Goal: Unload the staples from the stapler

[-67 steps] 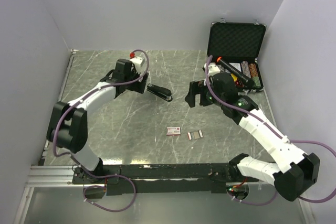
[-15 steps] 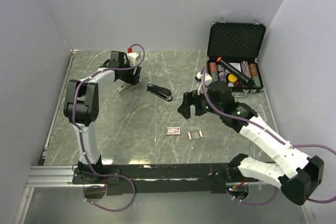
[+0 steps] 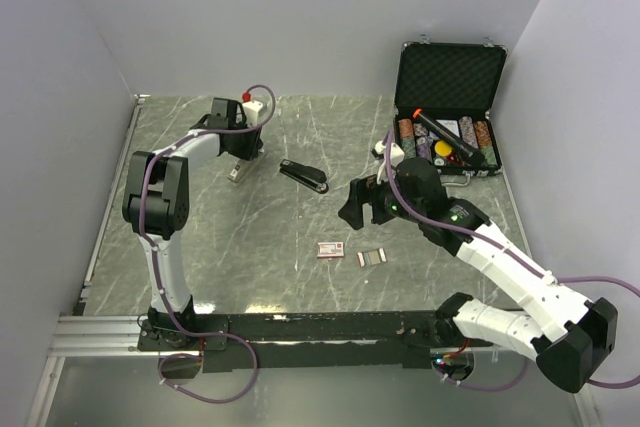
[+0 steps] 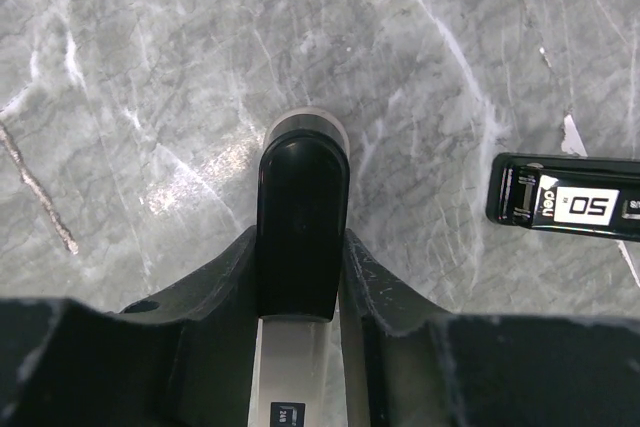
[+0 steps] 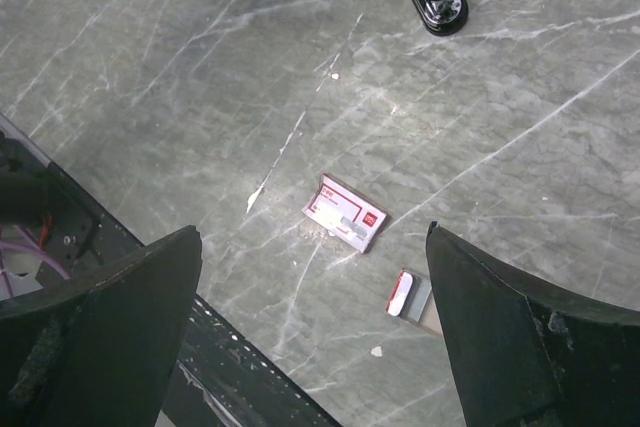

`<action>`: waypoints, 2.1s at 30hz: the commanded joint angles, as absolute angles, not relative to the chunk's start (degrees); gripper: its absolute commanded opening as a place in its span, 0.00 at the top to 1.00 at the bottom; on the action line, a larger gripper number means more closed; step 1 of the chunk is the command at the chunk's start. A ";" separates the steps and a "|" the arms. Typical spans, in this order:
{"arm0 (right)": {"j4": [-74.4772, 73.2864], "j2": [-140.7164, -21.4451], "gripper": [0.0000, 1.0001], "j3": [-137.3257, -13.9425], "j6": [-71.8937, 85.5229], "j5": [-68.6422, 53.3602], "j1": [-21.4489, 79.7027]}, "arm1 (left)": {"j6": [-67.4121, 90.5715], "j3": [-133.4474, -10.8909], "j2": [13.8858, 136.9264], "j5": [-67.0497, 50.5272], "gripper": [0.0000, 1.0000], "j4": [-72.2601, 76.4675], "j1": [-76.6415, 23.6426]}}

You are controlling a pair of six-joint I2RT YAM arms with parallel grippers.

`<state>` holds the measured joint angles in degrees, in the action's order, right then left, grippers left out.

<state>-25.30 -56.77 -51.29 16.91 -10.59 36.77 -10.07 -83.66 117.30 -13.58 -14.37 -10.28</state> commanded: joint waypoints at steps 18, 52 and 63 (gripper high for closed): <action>-28.03 -56.95 0.00 -56.33 14.77 -9.06 37.35 | -5.02 -79.38 98.01 -8.95 0.99 -17.84 -20.12; -42.98 -59.85 0.19 -77.61 -6.15 -40.61 44.20 | -1.76 -54.94 53.53 -64.42 0.99 -20.49 -32.43; -39.12 -63.98 0.28 -76.64 -5.63 -38.59 49.92 | 3.07 -50.27 50.27 -66.27 0.99 -14.51 -32.34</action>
<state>-42.28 -62.72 -75.22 -4.62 -38.61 48.07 1.80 -49.08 51.09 -61.93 -20.32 -32.45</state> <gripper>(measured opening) 0.729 0.362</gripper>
